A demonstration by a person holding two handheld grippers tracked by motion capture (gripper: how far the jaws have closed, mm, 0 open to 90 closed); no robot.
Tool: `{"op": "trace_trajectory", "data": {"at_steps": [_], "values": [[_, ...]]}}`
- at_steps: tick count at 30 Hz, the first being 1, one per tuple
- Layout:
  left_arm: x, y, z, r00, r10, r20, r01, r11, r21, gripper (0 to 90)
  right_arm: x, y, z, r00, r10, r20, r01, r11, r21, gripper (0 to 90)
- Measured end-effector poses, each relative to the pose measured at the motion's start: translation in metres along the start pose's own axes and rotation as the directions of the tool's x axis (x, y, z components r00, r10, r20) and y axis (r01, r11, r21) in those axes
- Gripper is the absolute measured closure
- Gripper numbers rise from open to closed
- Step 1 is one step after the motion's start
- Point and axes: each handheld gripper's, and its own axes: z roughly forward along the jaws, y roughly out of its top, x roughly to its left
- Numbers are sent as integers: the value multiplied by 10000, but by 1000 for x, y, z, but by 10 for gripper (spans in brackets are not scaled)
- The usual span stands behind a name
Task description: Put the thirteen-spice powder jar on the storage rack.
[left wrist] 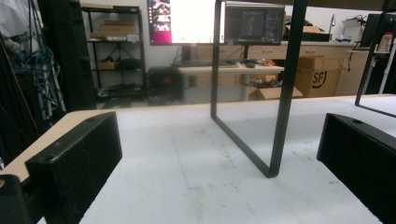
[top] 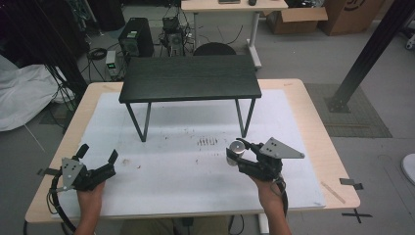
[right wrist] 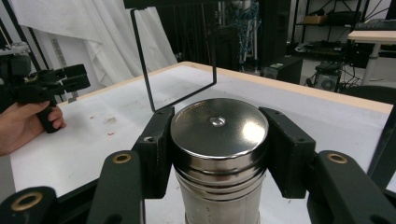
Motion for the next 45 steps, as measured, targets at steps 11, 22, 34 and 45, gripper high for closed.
{"op": "trace_trajectory", "data": {"at_steps": [11, 22, 34, 45], "values": [[0, 0, 0, 10000, 5, 2, -5, 10000, 11, 4, -1, 24, 1, 9996, -185, -231, 183, 9998, -76, 484], [0, 0, 0, 10000, 11, 6, -11, 10000, 11, 4, -5, 58, 6, 9981, -328, -530, 316, 9992, -247, 485], [0, 0, 0, 10000, 3, 4, -3, 10000, 7, 4, -8, 87, 17, 9958, -502, -766, 479, 9984, -313, 485], [0, 0, 0, 10000, 9, 4, -9, 10000, 11, 4, -15, 115, 30, 9935, -644, -938, 599, 9970, -500, 485]]}}
